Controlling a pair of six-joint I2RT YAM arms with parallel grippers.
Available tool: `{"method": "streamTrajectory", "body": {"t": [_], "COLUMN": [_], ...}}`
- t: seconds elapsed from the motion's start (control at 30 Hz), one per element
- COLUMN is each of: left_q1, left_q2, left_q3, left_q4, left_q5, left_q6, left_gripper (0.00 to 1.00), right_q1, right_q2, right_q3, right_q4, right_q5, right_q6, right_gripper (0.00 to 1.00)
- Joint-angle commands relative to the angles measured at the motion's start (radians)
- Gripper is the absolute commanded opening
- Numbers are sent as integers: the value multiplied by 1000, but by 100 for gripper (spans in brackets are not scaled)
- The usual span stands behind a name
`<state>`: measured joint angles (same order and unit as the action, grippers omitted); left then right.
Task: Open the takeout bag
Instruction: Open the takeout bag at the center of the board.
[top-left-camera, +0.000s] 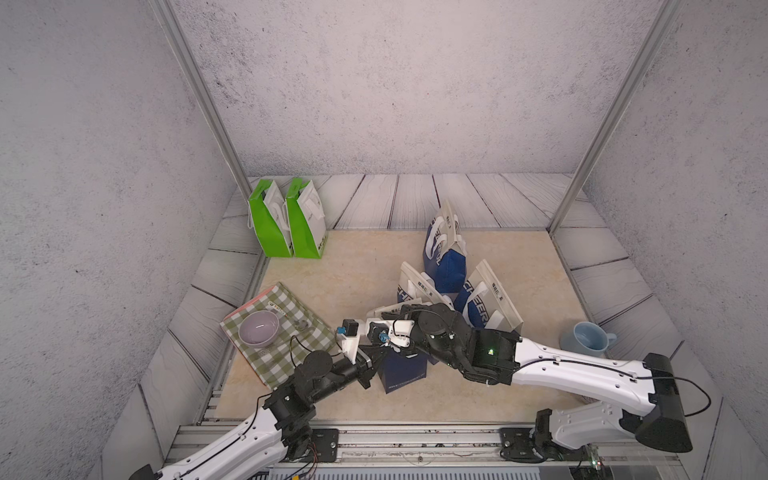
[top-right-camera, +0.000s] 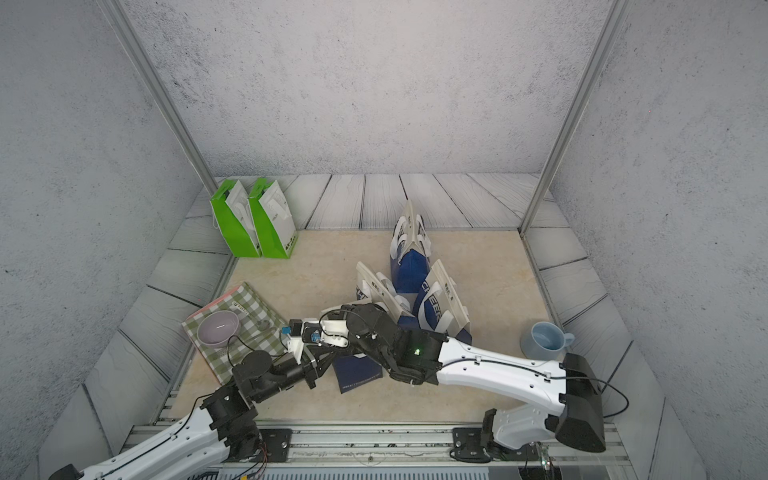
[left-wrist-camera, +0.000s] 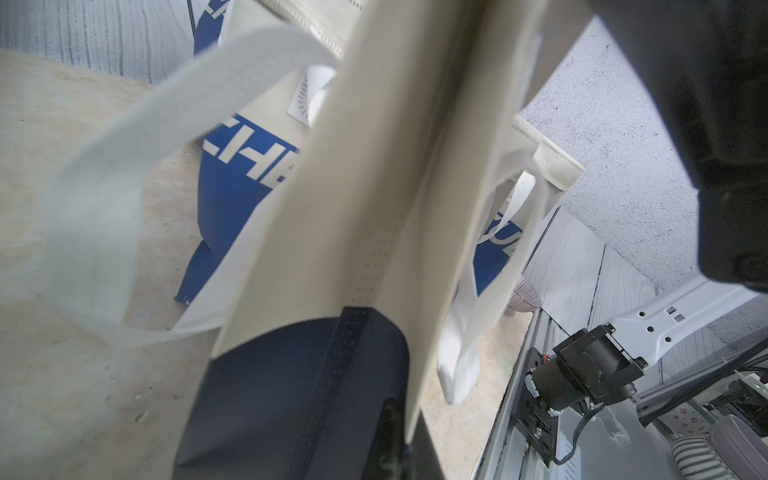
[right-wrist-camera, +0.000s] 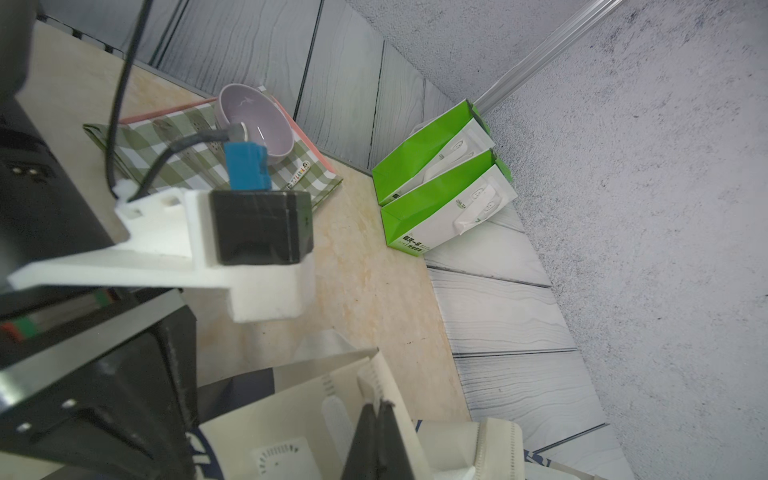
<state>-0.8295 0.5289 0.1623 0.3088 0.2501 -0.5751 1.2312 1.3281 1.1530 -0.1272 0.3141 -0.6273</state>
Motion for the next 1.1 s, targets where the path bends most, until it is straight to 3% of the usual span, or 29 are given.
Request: {"method": "streamTrajectory", "body": {"t": [0.0,1.07], "left_q1": [-8,-8], "left_q2": [-5,-4], "left_q3": [26,48], "left_q4": [2,-91], "left_q5": [7,20], "left_q6": [16,78], "left_gripper": [0,0], "right_q1": [-14,-126], "right_q2": [-17,155], "right_q3": [51,479], "right_q4": [-30,-655], "right_q5": [-43,-317], "right_q6": [59,-3], "right_gripper": [0,0]}}
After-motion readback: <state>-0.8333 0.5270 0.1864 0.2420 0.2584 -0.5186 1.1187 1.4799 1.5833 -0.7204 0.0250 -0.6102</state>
